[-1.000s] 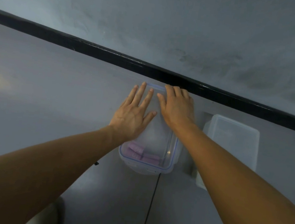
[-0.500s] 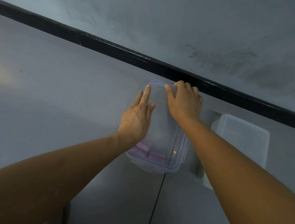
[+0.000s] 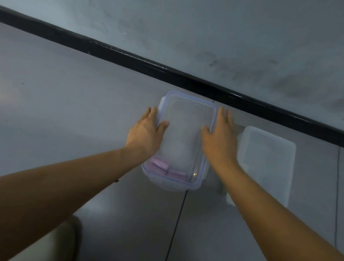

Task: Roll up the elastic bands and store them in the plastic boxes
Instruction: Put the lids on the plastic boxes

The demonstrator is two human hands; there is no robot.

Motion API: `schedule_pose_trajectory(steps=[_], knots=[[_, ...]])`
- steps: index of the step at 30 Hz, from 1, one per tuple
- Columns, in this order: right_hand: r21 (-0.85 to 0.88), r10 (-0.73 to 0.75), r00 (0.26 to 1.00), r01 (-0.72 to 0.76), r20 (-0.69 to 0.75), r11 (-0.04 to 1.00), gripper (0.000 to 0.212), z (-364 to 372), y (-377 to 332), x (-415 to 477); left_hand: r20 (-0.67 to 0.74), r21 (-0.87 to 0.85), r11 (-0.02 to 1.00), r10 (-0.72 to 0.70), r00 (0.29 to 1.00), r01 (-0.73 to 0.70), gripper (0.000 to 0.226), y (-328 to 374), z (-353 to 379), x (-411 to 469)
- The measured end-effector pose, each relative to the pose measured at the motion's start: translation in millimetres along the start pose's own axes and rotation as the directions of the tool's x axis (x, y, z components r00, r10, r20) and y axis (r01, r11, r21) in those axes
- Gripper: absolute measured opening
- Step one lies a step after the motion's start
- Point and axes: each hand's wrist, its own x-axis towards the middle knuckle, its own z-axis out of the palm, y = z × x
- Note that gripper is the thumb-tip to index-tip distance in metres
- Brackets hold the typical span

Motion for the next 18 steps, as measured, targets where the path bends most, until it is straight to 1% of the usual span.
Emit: schedule_pose_trajectory(steps=[1,2,4,6,8,10,12,15,18], knots=[[0.004,0.047,0.999,-0.047,-0.004,0.999,0.053,0,5,-19,-0.028,0.014,0.999,0.042,0.999,-0.042,0.038,-2,-3,-9],[0.002,0.092,0.996,-0.092,-0.007,0.996,0.041,2,9,-36,-0.045,0.016,0.998,0.06,0.997,-0.059,0.033,-3,-6,-18],[0.034,0.193,0.981,-0.192,-0.026,0.981,0.025,5,10,-56,-0.056,-0.026,1.0,0.009,0.998,-0.011,0.038,-6,-8,-29],[0.093,0.296,0.955,-0.294,-0.014,0.951,0.025,7,3,-62,-0.039,-0.081,0.994,-0.071,0.997,0.068,0.039,-6,-7,-31],[0.189,0.378,0.925,-0.378,0.035,0.906,0.037,10,-3,-65,-0.014,-0.118,0.986,-0.119,0.993,0.117,0.036,-3,0,-31],[0.281,0.407,0.911,-0.408,0.065,0.868,0.041,14,-7,-67,0.006,-0.196,0.964,-0.183,0.983,0.181,0.042,1,9,-33],[0.31,0.399,0.914,-0.402,0.076,0.861,0.038,21,-1,-67,0.012,-0.317,0.917,-0.25,0.968,0.241,0.049,3,16,-34],[0.394,0.396,0.913,-0.399,0.093,0.828,0.019,23,3,-61,0.023,-0.489,0.849,-0.219,0.976,0.202,0.045,-1,18,-30],[0.525,0.426,0.895,-0.428,0.132,0.736,0.012,15,0,-58,0.081,-0.669,0.71,-0.225,0.971,0.22,0.037,-4,12,-26]])
